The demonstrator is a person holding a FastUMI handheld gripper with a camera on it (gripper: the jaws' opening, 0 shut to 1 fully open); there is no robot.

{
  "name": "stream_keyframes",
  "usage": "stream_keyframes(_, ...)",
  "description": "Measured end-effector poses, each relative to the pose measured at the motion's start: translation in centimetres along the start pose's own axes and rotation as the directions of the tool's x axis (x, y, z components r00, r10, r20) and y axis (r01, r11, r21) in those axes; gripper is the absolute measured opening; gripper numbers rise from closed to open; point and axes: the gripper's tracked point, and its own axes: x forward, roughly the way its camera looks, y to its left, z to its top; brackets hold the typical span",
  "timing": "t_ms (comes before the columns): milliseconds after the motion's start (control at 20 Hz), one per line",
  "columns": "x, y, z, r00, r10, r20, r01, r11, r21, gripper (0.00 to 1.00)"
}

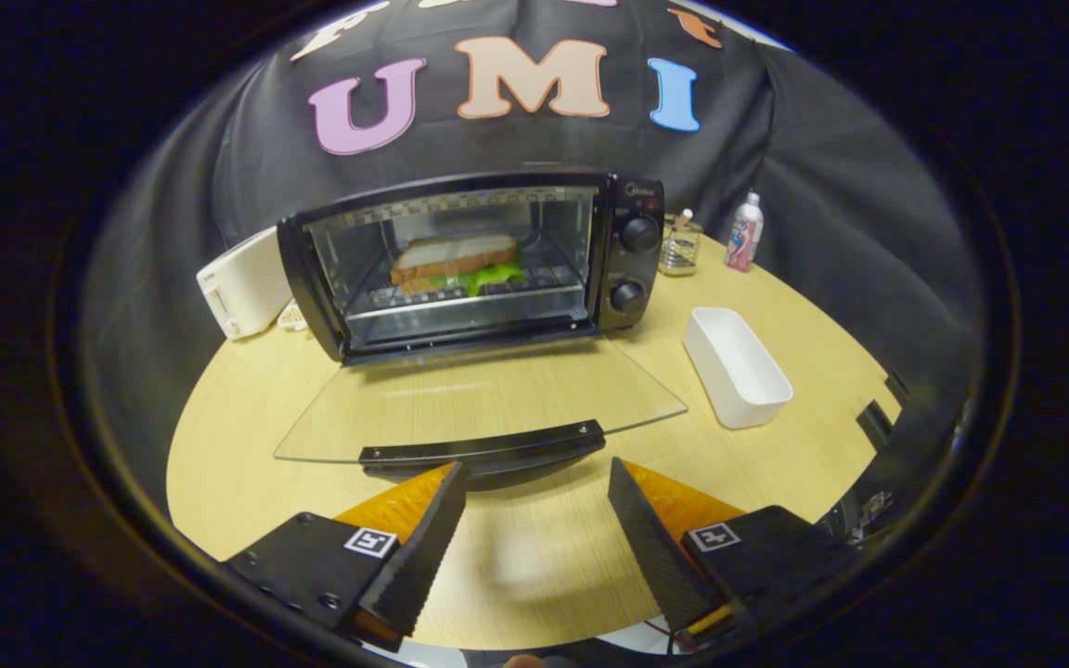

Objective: Open the toaster oven, put the food inside, and close the toaster oven door.

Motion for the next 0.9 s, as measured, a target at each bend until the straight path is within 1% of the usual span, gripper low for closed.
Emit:
stream_keyframes(200, -1.0, 0.3, 3.5, 0.997, 0.014, 0.081, -0.016, 0.999, 0.028, 0.98)
stream_keyframes(450, -1.1, 1.2, 9.2, 0.974, 0.032, 0.224, -0.060, 0.991, 0.119, 0.98)
stream_keyframes(600, -0.5, 2.1, 11.9, 0.961, 0.046, 0.271, -0.081, 0.990, 0.118, 0.98)
stream_keyframes(750, 0.5, 2.7, 12.9, 0.959, 0.050, 0.280, -0.083, 0.991, 0.106, 0.98)
stream_keyframes(800, 0.7, 2.7, 14.0, 0.952, 0.044, 0.304, -0.083, 0.990, 0.118, 0.99)
stream_keyframes(900, 1.4, 3.2, 14.9, 0.949, 0.051, 0.312, -0.099, 0.985, 0.141, 0.98)
